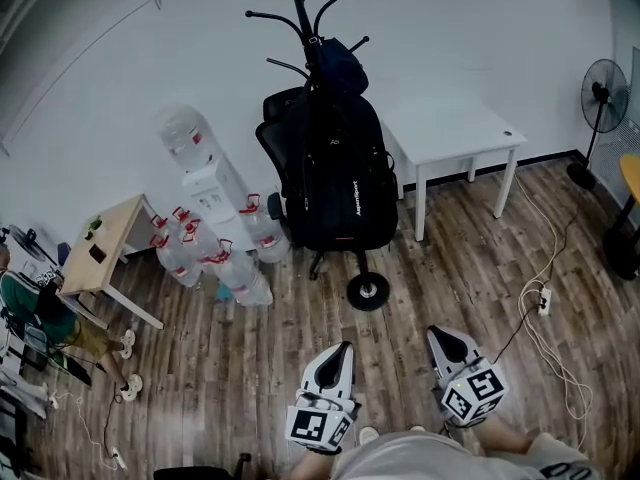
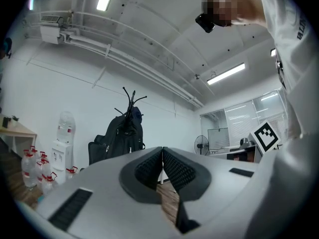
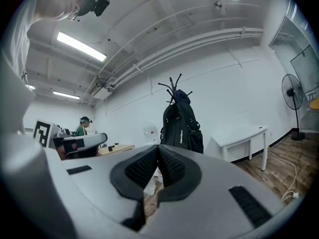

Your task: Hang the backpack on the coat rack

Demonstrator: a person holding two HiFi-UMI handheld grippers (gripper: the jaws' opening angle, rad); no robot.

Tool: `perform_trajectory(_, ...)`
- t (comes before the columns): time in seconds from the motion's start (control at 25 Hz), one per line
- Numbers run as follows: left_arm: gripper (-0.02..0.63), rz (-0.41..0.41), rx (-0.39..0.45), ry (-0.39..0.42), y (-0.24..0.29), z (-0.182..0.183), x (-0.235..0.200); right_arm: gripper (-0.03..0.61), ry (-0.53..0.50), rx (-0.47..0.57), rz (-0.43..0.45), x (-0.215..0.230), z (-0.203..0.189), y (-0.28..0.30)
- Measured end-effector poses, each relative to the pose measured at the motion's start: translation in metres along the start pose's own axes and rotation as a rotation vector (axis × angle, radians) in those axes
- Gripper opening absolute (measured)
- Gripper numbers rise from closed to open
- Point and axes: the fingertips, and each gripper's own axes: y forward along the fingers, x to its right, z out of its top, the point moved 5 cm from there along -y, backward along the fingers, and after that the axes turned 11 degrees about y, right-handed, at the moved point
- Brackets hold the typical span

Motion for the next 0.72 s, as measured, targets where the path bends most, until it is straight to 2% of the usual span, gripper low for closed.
perform_trajectory(0.72, 0.008, -0.033, -0.035, -0.031, 0.006, -0.013, 0.010, 0.015, 0.009, -0.008, -0.006, 0.009, -0.004, -0.002)
